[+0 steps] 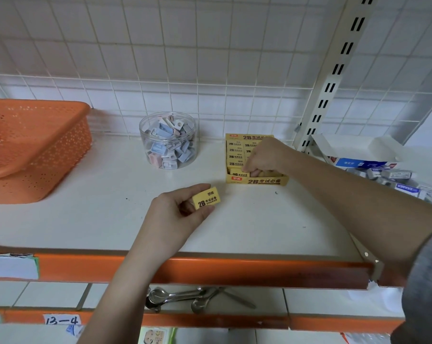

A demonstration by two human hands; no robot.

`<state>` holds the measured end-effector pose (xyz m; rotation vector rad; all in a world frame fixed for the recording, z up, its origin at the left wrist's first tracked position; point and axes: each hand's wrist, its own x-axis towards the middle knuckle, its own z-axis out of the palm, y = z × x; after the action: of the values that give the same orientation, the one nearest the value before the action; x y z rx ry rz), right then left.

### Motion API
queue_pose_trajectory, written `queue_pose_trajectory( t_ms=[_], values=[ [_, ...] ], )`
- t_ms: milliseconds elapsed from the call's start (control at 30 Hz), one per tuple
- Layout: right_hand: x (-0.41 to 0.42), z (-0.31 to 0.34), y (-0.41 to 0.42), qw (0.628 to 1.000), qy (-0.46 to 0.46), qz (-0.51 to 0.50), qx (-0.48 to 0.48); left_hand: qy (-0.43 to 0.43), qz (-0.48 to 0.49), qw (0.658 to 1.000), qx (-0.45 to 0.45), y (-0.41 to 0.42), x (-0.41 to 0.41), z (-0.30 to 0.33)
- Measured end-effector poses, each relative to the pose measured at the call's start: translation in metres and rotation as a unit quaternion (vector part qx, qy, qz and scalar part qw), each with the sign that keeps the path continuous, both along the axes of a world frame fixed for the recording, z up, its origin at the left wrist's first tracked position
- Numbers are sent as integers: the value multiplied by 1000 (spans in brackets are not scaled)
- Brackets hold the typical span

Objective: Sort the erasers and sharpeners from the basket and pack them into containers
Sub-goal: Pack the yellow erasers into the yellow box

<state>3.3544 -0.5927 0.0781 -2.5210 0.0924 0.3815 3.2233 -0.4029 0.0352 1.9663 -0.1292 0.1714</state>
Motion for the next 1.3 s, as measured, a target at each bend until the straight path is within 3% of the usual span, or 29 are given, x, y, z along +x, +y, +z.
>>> queue_pose_trajectory(
  t_ms=[267,367,500,833,1100,1300],
  values=[
    [-10,-23,5,993,-108,17,38,-9,5,1000,4,1,3,-5],
    [-13,-20,4,993,-96,-8,65,-2,7,1000,1,2,5,-7],
    [-15,-19,0,974,-65,-70,204,-6,13,1000,22,3,8,-9],
    [-22,-13,-10,963,-92,-53,248,-40,4,995,93,-6,27,-9],
    [-19,-11,-32,941,-72,-97,317,9,-30,989,142,-14,33,-17],
    [-23,-7,-41,923,-77,-120,358,-49,-77,961,261,-22,37,-23]
  ],
)
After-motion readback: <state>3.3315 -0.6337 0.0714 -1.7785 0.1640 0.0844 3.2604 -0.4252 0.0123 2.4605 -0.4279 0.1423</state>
